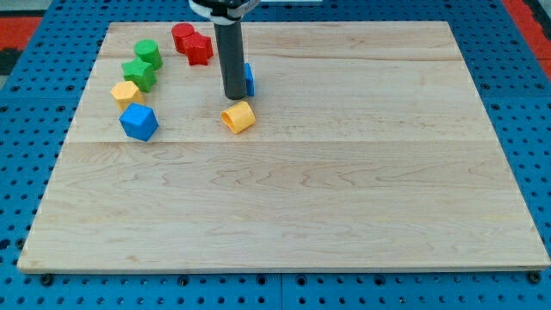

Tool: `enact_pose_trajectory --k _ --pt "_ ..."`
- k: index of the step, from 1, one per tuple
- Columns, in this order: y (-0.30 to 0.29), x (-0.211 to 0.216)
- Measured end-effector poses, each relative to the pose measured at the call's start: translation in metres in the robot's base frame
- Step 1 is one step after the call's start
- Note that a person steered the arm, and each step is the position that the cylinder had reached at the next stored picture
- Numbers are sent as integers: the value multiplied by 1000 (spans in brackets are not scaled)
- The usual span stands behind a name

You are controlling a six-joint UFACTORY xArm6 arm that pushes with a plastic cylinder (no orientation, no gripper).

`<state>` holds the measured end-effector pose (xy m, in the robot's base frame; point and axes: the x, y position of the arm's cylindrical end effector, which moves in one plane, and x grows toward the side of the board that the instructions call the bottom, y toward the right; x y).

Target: Push the yellow heart below the blue cube

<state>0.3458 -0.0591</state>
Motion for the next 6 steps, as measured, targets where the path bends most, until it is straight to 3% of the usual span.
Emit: enact_pose_trajectory --k 1,2,4,6 --pt "16 7" --pt "22 47" --pt "-33 101" --pt "-83 108"
